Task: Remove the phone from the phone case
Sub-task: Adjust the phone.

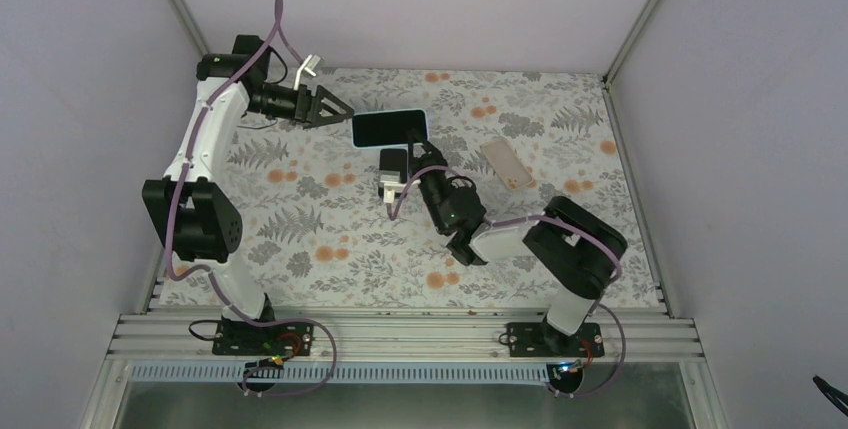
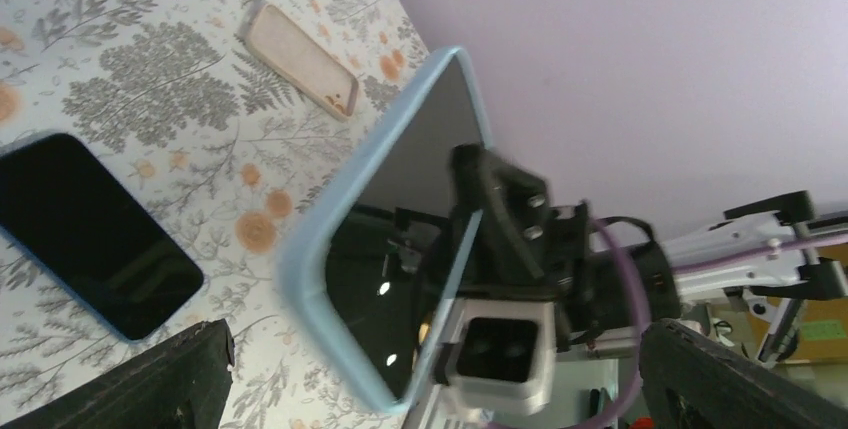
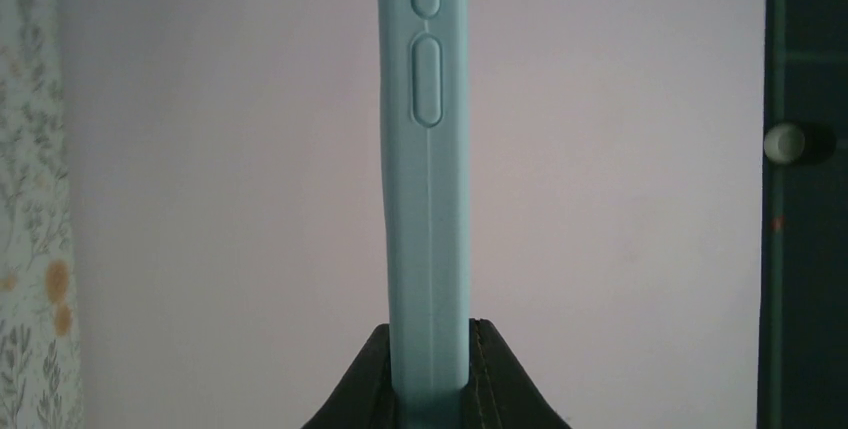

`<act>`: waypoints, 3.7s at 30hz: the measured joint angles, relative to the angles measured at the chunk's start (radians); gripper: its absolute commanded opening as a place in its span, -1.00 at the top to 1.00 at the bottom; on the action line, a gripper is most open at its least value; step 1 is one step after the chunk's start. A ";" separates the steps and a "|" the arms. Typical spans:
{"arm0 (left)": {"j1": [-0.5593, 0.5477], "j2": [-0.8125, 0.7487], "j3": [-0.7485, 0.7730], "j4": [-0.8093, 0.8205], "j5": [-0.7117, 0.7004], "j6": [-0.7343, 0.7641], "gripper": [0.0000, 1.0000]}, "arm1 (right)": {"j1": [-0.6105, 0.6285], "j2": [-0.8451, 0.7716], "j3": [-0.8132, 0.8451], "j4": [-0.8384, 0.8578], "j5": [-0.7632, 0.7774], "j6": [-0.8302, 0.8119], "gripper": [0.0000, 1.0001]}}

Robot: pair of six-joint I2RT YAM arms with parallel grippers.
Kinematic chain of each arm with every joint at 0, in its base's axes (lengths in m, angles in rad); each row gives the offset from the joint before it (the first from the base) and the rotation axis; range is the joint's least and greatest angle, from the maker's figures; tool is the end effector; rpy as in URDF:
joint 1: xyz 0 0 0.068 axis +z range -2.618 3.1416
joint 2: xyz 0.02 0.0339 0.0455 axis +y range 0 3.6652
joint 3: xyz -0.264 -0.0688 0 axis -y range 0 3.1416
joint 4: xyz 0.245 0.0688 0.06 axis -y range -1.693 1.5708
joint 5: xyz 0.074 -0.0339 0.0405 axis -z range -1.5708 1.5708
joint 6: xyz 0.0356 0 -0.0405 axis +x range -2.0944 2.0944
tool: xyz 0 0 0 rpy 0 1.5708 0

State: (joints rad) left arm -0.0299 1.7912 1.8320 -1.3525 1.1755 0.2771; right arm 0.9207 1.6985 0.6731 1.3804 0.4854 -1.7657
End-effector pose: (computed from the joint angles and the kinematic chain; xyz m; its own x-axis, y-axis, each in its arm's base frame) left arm 0.3414 -0.0431 0.3563 -0.8615 0.1312 -0.4905 0.5027 0.3555 -0.7880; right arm 0.2135 0.2534 0.2337 0.3902 -0.9204 0.0225 0.2915 0.1003 -0.9513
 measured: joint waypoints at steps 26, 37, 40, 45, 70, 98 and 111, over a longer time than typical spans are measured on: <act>0.042 -0.018 0.016 0.000 0.086 -0.001 -1.00 | 0.014 0.105 0.090 0.082 -0.009 -0.197 0.93; 0.166 -0.002 -0.008 0.002 0.077 0.003 -1.00 | 0.015 0.072 0.093 0.094 -0.012 -0.197 0.94; 0.106 0.009 -0.024 0.000 0.083 0.007 -1.00 | 0.019 0.085 0.122 0.095 -0.014 -0.196 0.94; 0.034 0.009 -0.031 0.000 0.094 0.022 -1.00 | 0.036 0.122 0.188 0.095 -0.023 -0.193 0.94; 0.039 -0.042 -0.098 -0.006 0.217 0.019 0.94 | 0.068 0.195 0.274 0.127 -0.040 -0.171 0.94; 0.027 -0.045 0.046 -0.017 0.121 0.113 0.95 | 0.067 0.095 0.229 0.110 0.035 -0.097 -1.00; 0.004 -0.050 0.142 -0.006 -0.275 0.408 0.95 | -0.035 -0.248 0.845 -1.488 -0.235 0.850 -1.00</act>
State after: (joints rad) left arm -0.0257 1.7412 1.9736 -1.3586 0.9005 0.6853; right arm 0.8856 1.4509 1.5181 -0.1074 0.2504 -0.9157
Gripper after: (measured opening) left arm 0.118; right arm 0.997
